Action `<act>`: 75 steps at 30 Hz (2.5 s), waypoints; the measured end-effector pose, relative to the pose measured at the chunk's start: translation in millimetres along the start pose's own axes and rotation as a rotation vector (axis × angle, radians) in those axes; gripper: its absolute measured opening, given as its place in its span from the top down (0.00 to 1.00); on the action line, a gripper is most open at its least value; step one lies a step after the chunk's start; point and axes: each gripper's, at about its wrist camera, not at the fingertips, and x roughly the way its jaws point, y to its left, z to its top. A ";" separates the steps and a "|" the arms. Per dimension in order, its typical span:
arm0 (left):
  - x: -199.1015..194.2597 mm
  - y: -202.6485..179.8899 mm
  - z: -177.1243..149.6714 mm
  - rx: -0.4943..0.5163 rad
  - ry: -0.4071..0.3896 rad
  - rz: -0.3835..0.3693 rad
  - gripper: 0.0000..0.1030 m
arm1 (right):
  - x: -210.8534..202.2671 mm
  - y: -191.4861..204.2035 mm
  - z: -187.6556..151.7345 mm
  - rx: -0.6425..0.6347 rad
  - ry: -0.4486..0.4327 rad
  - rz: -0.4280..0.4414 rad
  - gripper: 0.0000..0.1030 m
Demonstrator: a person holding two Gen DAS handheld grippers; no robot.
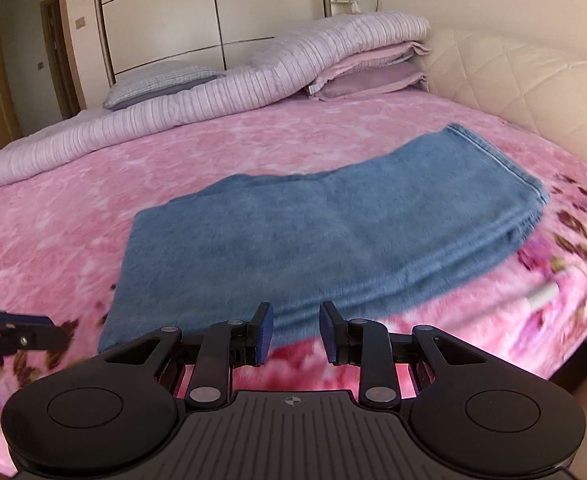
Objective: Fold clothes
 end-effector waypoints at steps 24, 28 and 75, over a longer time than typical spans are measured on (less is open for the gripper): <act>17.1 53.0 2.7 -0.172 0.104 0.030 0.80 | 18.4 62.8 -61.5 -0.826 -0.044 0.149 0.46; 17.5 52.5 2.5 -0.177 0.105 0.001 0.80 | 32.6 87.3 -91.9 -1.125 -0.095 0.083 0.44; 183.1 -110.4 151.5 0.086 0.042 -0.289 0.80 | 33.8 -300.4 32.8 0.856 -0.309 0.128 0.89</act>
